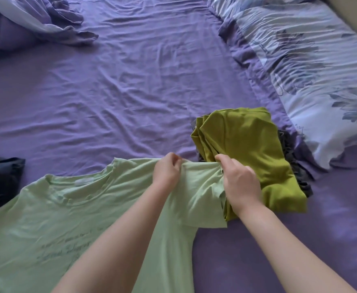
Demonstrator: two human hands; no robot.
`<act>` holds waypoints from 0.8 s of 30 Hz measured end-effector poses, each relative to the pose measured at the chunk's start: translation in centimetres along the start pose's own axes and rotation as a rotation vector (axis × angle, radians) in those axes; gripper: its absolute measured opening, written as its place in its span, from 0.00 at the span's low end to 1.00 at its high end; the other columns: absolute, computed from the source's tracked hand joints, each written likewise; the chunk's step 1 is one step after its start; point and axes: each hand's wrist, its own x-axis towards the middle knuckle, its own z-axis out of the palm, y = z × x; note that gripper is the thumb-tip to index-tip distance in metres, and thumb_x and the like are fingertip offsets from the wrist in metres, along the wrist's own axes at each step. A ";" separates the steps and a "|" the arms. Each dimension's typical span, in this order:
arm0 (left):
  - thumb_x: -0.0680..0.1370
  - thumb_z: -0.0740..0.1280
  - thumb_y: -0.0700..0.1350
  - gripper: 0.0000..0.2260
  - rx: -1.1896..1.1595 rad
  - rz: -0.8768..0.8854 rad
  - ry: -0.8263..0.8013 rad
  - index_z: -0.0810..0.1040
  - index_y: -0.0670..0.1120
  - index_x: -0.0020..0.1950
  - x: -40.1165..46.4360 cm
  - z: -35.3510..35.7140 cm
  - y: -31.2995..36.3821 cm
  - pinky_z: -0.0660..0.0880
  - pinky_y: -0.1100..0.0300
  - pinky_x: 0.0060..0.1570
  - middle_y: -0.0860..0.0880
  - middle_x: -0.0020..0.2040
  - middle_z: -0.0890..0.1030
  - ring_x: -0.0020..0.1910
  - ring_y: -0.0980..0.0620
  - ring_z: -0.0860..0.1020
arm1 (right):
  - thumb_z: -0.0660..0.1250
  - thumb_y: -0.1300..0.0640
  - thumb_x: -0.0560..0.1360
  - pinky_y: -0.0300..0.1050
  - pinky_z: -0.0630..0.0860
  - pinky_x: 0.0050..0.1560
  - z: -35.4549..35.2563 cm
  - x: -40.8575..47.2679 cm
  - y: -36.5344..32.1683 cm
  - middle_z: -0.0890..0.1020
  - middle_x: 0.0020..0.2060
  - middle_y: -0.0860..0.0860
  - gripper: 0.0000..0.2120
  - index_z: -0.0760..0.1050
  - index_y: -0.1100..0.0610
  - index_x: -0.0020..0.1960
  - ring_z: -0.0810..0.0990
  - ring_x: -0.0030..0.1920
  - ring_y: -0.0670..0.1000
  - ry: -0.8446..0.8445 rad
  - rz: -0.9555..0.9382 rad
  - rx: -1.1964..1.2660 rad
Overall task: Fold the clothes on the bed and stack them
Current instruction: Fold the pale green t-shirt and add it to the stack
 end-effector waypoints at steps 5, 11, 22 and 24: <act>0.82 0.60 0.45 0.10 -0.526 0.048 -0.025 0.76 0.48 0.60 -6.4 -0.5 0.1 0.73 0.57 0.58 0.51 0.57 0.78 0.60 0.52 0.75 | 0.61 0.69 0.76 0.52 0.72 0.47 -0.5 0.5 -2.3 0.83 0.45 0.58 0.16 0.76 0.60 0.61 0.80 0.44 0.63 -0.048 -0.078 0.181; 0.74 0.51 0.69 0.32 -1.181 -0.309 -0.397 0.76 0.48 0.64 -9.6 -3.7 -2.9 0.75 0.54 0.48 0.48 0.49 0.84 0.49 0.49 0.81 | 0.59 0.61 0.80 0.43 0.72 0.58 1.1 -0.2 -9.3 0.80 0.53 0.51 0.13 0.74 0.54 0.63 0.79 0.56 0.53 -0.304 0.101 0.694; 0.75 0.70 0.47 0.17 -0.892 -0.496 -0.092 0.75 0.41 0.62 -6.7 -6.3 -8.4 0.78 0.57 0.46 0.42 0.55 0.81 0.51 0.45 0.80 | 0.68 0.44 0.72 0.46 0.57 0.71 7.1 -9.2 -9.8 0.62 0.73 0.49 0.34 0.60 0.50 0.74 0.58 0.73 0.51 -0.421 -0.070 0.109; 0.77 0.67 0.39 0.07 -0.693 -0.402 -0.080 0.76 0.44 0.54 -6.7 -6.0 -8.3 0.73 0.61 0.37 0.45 0.50 0.80 0.45 0.46 0.79 | 0.74 0.51 0.66 0.50 0.64 0.68 7.7 -10.5 -10.3 0.63 0.73 0.52 0.40 0.62 0.49 0.74 0.62 0.73 0.52 -0.460 -0.138 -0.020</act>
